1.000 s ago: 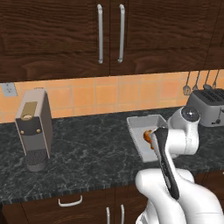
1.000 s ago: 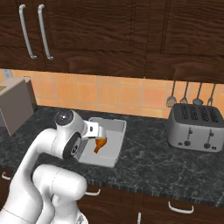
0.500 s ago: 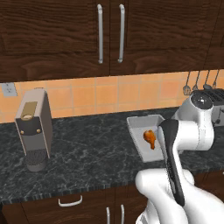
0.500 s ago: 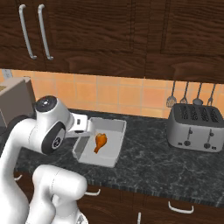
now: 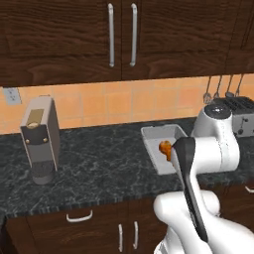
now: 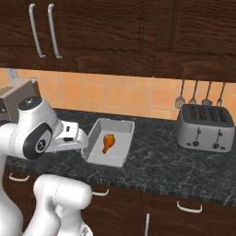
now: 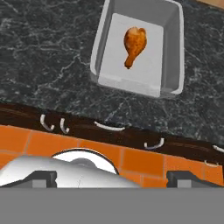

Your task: Place one mushroom and one chicken drumstick in each tupperware on the nearby counter, to pack two identical lunches.

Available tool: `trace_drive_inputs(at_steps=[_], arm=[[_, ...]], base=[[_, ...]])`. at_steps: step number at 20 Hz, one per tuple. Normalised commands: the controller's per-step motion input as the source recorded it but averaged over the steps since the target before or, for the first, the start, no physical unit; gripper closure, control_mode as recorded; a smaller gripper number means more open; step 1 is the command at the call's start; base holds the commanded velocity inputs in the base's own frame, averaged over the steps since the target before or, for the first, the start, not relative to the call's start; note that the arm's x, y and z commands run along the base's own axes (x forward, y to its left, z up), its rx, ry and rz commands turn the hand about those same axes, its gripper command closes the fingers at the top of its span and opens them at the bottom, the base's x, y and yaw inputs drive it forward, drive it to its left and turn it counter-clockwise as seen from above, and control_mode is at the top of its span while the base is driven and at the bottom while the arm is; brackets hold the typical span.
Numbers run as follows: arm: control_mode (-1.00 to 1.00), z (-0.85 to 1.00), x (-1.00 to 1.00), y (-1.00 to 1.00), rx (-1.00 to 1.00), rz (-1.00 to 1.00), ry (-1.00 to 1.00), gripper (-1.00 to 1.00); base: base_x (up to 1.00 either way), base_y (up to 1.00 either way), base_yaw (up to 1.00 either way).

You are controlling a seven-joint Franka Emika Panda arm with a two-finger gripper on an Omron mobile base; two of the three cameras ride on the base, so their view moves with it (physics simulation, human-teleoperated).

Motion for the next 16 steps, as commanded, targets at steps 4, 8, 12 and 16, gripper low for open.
trace_drive_inputs(at_steps=[4, 8, 12, 16], arm=[[1.0, 0.0, 0.0, 0.0, 0.0, 0.0, 0.0, -1.0], [1.0, 0.0, 0.0, 0.0, 0.0, 0.0, 0.0, -1.0], [1.0, 0.0, 0.0, 0.0, 0.0, 0.0, 0.0, -1.0], [1.0, 0.0, 0.0, 0.0, 0.0, 0.0, 0.0, -1.0]], base=[[-1.0, -0.74, -0.08], [-0.36, -1.0, -0.2], [-0.02, -1.0, -0.15], [0.0, -1.0, -0.09]])
